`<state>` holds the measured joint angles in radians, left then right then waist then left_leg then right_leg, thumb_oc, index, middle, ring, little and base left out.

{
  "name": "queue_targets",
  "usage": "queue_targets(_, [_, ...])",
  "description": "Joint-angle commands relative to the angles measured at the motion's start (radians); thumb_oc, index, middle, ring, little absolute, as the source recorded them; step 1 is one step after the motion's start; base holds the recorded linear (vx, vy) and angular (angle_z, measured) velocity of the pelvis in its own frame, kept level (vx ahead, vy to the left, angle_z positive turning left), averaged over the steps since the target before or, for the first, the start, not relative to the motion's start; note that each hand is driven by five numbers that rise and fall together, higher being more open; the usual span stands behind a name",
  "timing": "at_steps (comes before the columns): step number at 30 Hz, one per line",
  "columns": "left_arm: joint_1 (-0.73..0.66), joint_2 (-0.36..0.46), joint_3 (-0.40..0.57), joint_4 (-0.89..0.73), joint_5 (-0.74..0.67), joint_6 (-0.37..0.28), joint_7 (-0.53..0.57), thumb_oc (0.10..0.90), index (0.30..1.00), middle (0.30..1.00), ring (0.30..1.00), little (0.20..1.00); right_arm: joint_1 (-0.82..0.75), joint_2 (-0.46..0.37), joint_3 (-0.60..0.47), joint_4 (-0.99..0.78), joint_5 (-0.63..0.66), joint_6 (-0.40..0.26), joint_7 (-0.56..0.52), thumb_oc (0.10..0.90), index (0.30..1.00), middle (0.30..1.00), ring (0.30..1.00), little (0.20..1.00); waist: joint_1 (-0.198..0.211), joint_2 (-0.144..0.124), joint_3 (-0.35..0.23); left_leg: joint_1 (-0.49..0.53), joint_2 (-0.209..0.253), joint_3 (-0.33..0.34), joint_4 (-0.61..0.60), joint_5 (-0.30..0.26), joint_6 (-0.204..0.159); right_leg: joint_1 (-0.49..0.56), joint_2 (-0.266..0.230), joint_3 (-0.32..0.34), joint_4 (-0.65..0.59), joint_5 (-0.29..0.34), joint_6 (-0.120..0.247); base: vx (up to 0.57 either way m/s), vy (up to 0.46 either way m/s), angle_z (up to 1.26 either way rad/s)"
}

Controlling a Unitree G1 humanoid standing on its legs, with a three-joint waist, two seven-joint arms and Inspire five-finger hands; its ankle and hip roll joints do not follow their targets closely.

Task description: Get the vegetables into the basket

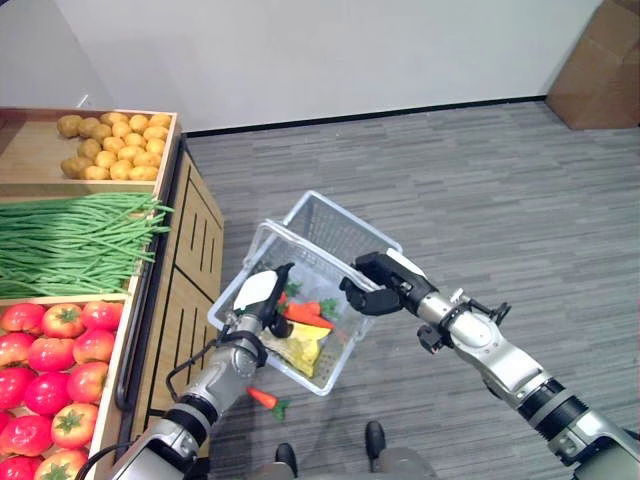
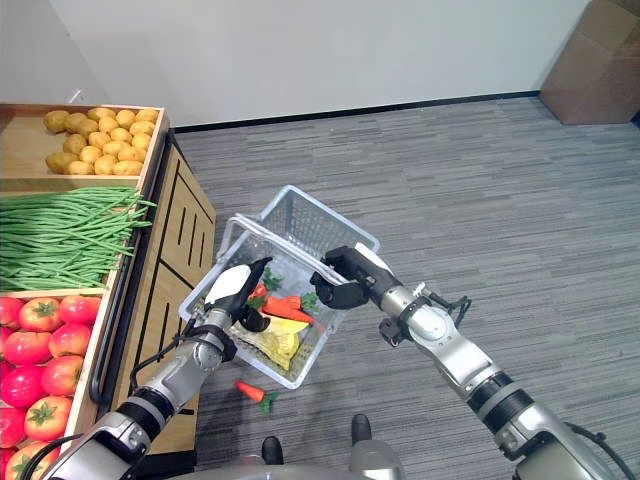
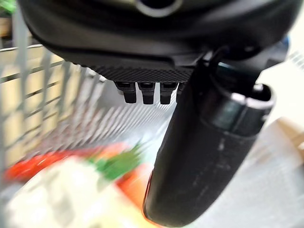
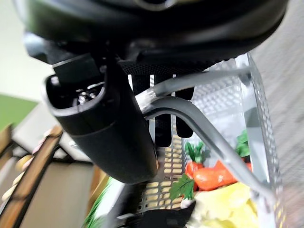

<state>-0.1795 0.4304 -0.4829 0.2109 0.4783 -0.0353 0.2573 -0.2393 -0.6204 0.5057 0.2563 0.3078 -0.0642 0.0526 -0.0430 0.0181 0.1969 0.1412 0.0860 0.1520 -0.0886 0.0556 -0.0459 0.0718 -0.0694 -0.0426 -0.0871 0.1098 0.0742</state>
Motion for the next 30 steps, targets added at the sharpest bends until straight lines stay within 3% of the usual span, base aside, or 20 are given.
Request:
queue_targets(1, [-0.118, 0.07, -0.061, -0.037, -0.165, -0.173, -0.115, 0.9, 1.0, 1.0, 1.0, 1.0, -0.07, 0.025, -0.119, -0.025, -0.043, -0.099, -0.094, 0.4, 0.3, 0.3, 0.3, 0.3, 0.003, -0.04, -0.085, 0.011, 0.012, 0.009, 0.001, -0.044, -0.039, 0.053, -0.07, -0.079, 0.001, -0.054, 0.071, 0.0, 0.021, 0.12])
queue_targets(2, [-0.102, 0.113, -0.099, -0.124, -0.265, -0.206, -0.211, 0.9, 1.0, 1.0, 1.0, 1.0, -0.067, 0.035, -0.132, 0.014, -0.075, -0.102, -0.111, 0.4, 0.3, 0.3, 0.3, 0.3, 0.004, -0.035, -0.089, 0.016, 0.01, 0.006, 0.001, -0.055, -0.038, 0.059, -0.07, -0.081, 0.002, -0.062, 0.074, 0.0, 0.026, 0.08])
queue_targets(3, [-0.093, 0.131, -0.11, -0.155, -0.319, -0.212, -0.238, 0.9, 1.0, 1.0, 1.0, 1.0, -0.066, 0.046, -0.142, 0.041, -0.084, -0.107, -0.121, 0.4, 0.3, 0.3, 0.3, 0.3, 0.007, -0.033, -0.09, 0.017, 0.008, 0.005, 0.001, -0.055, -0.038, 0.059, -0.071, -0.083, 0.002, -0.061, 0.074, 0.03, 0.024, 0.04])
queue_targets(4, [-0.092, 0.135, -0.109, -0.16, -0.324, -0.209, -0.241, 0.9, 1.0, 1.0, 1.0, 1.0, -0.066, 0.049, -0.142, 0.043, -0.085, -0.108, -0.122, 0.4, 0.3, 0.3, 0.3, 0.3, 0.007, -0.034, -0.09, 0.017, 0.008, 0.005, 0.001, -0.056, -0.038, 0.059, -0.071, -0.083, 0.001, -0.061, 0.074, 0.0, 0.0, 0.0])
queue_targets(6, [-0.05, 0.171, -0.154, -0.248, -0.58, -0.209, -0.345, 0.9, 1.0, 1.0, 1.0, 1.0, -0.06, 0.093, -0.169, 0.143, -0.105, -0.102, -0.164, 0.4, 0.3, 0.3, 0.3, 0.3, 0.013, -0.029, -0.095, 0.016, 0.006, -0.002, 0.001, -0.056, -0.036, 0.059, -0.072, -0.085, 0.003, -0.06, 0.075, 0.0, 0.0, 0.0])
queue_targets(7, [-0.049, 0.176, -0.152, -0.252, -0.585, -0.206, -0.348, 0.9, 1.0, 1.0, 1.0, 1.0, -0.06, 0.096, -0.169, 0.144, -0.106, -0.103, -0.165, 0.4, 0.3, 0.3, 0.3, 0.3, 0.013, -0.031, -0.096, 0.015, 0.006, -0.002, 0.001, -0.056, -0.036, 0.059, -0.072, -0.085, 0.002, -0.06, 0.075, 0.0, 0.0, 0.0])
queue_targets(9, [0.006, 0.199, -0.155, -0.288, -0.773, -0.183, -0.413, 0.9, 1.0, 1.0, 1.0, 1.0, -0.046, 0.121, -0.191, 0.215, -0.148, -0.097, -0.189, 0.4, 0.3, 0.3, 0.3, 0.3, 0.019, -0.027, -0.094, 0.013, 0.003, -0.008, 0.001, -0.054, -0.034, 0.056, -0.072, -0.087, 0.005, -0.06, 0.074, 0.0, 0.0, 0.0])
queue_targets(11, [0.056, 0.217, -0.15, -0.288, -0.862, -0.159, -0.457, 0.9, 1.0, 1.0, 1.0, 1.0, -0.027, 0.131, -0.206, 0.263, -0.173, -0.091, -0.193, 0.4, 0.3, 0.3, 0.3, 0.3, 0.024, -0.025, -0.094, 0.009, 0.003, -0.013, 0.001, -0.051, -0.033, 0.056, -0.073, -0.089, 0.005, -0.059, 0.074, 0.0, 0.0, 0.0])
queue_targets(16, [0.148, 0.236, -0.132, -0.227, -0.929, -0.124, -0.495, 0.9, 1.0, 1.0, 1.0, 1.0, 0.023, 0.153, -0.247, 0.375, -0.172, -0.095, -0.204, 0.4, 0.3, 0.3, 0.3, 0.3, 0.029, -0.023, -0.094, 0.005, -0.001, -0.022, 0.001, -0.048, -0.031, 0.056, -0.075, -0.093, 0.006, -0.058, 0.074, -0.01, 0.004, 0.03])
queue_targets(19, [0.224, 0.199, -0.098, -0.04, -0.872, -0.103, -0.489, 0.9, 1.0, 1.0, 1.0, 1.0, 0.092, 0.181, -0.321, 0.466, -0.127, -0.106, -0.227, 0.4, 0.3, 0.3, 0.3, 0.3, 0.028, -0.02, -0.094, 0.001, -0.004, -0.027, 0.001, -0.044, -0.03, 0.052, -0.075, -0.097, 0.006, -0.056, 0.075, -0.03, 0.008, 0.05])
queue_targets(22, [0.264, 0.147, -0.038, 0.105, -0.673, -0.133, -0.413, 0.9, 1.0, 1.0, 1.0, 1.0, 0.169, 0.219, -0.402, 0.55, -0.072, -0.126, -0.251, 0.4, 0.3, 0.3, 0.3, 0.3, 0.027, -0.022, -0.093, -0.003, -0.004, -0.031, 0.001, -0.041, -0.029, 0.05, -0.076, -0.1, 0.01, -0.057, 0.075, -0.01, -0.001, 0.03])
queue_targets(24, [0.286, 0.088, 0.009, 0.246, -0.571, -0.12, -0.367, 0.9, 1.0, 1.0, 1.0, 1.0, 0.206, 0.241, -0.433, 0.628, -0.052, -0.125, -0.256, 0.4, 0.3, 0.3, 0.3, 0.3, 0.028, -0.024, -0.093, -0.005, -0.005, -0.034, 0.001, -0.04, -0.029, 0.048, -0.076, -0.101, 0.011, -0.057, 0.074, -0.01, 0.001, 0.02])
queue_targets(25, [0.284, 0.083, 0.008, 0.253, -0.567, -0.124, -0.364, 0.9, 1.0, 1.0, 1.0, 1.0, 0.206, 0.24, -0.432, 0.63, -0.052, -0.126, -0.256, 0.4, 0.3, 0.3, 0.3, 0.3, 0.028, -0.022, -0.094, -0.006, -0.005, -0.034, 0.001, -0.04, -0.029, 0.048, -0.076, -0.102, 0.011, -0.057, 0.074, 0.0, 0.0, 0.0])
queue_targets(27, [0.292, -0.001, 0.066, 0.466, -0.402, -0.098, -0.302, 0.9, 1.0, 1.0, 1.0, 1.0, 0.25, 0.259, -0.449, 0.705, -0.049, -0.121, -0.253, 0.4, 0.3, 0.3, 0.3, 0.3, 0.024, -0.022, -0.096, -0.008, -0.003, -0.031, 0.001, -0.036, -0.029, 0.043, -0.075, -0.102, 0.014, -0.055, 0.074, -0.02, 0.004, 0.06])
queue_targets(30, [0.289, -0.035, 0.096, 0.567, -0.294, -0.09, -0.228, 0.9, 1.0, 1.0, 1.0, 1.0, 0.285, 0.283, -0.46, 0.754, -0.047, -0.123, -0.25, 0.4, 0.3, 0.3, 0.3, 0.3, 0.021, -0.025, -0.097, -0.007, -0.003, -0.03, 0.001, -0.036, -0.03, 0.04, -0.073, -0.1, 0.016, -0.055, 0.073, 0.0, -0.001, 0.01])
